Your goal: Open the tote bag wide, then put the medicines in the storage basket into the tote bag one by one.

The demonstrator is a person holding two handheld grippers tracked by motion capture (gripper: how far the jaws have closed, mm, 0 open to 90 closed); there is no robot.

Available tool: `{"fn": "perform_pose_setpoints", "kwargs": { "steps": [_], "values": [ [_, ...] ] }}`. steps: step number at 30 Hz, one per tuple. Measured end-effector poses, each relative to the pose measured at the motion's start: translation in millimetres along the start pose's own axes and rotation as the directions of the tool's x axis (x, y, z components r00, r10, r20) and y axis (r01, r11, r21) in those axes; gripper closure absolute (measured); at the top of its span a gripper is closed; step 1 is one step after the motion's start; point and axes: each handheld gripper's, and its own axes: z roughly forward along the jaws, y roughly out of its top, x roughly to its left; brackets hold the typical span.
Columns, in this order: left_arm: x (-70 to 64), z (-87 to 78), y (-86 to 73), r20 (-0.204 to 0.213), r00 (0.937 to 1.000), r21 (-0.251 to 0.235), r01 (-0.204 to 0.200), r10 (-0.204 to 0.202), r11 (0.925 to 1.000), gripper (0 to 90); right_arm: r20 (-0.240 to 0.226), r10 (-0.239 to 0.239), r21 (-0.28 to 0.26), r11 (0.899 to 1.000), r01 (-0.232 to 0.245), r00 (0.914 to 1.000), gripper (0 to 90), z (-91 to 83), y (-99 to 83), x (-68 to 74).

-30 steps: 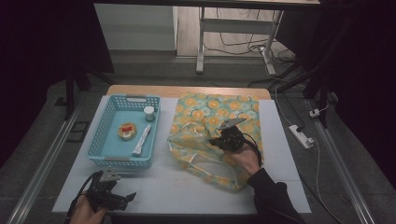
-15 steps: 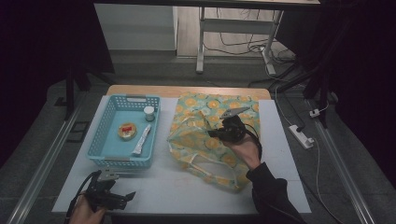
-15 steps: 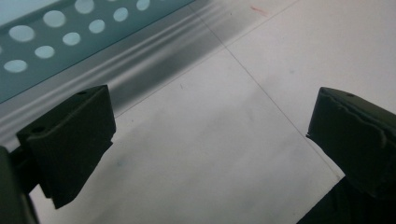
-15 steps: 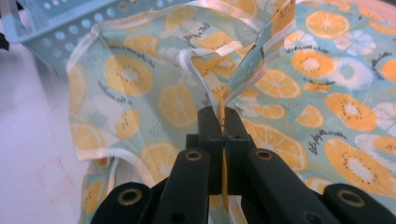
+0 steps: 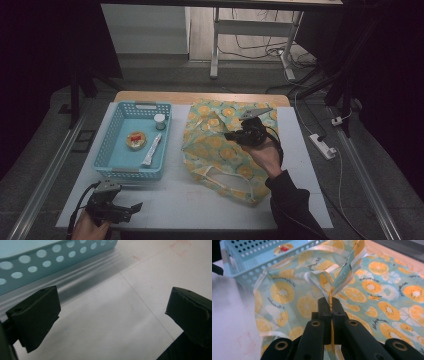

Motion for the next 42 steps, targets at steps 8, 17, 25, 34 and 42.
{"fn": "perform_pose_setpoints", "kwargs": {
  "steps": [8,17,25,34,42],
  "values": [
    [2.9,-2.3,-1.4,0.025,0.9992,-0.018,0.030,-0.030,0.9994,0.0,0.025,-0.014,-0.030,0.999,0.015,0.9996,90.0,-13.0,11.3,3.1],
    [4.4,-2.6,-1.5,0.045,0.9985,-0.021,0.034,-0.033,0.9992,0.0,0.048,-0.020,-0.037,0.999,0.022,0.9986,90.0,-18.8,12.8,5.8],
    [5.4,-3.9,-2.1,0.052,0.9977,-0.032,0.046,-0.044,0.9984,0.0,0.047,-0.027,-0.031,0.999,0.029,0.9985,90.0,-19.1,8.9,5.0],
    [6.8,-4.7,-2.1,0.085,0.9947,-0.028,0.062,-0.059,0.9977,0.0,0.052,-0.016,-0.049,0.999,0.019,0.9985,90.0,-21.7,6.7,3.9],
    [8.3,-6.7,-0.8,0.089,0.9943,-0.032,0.062,-0.058,0.9976,0.0,0.050,-0.015,-0.056,0.998,0.018,0.9986,90.0,-20.6,5.7,3.6]
  ]
}}
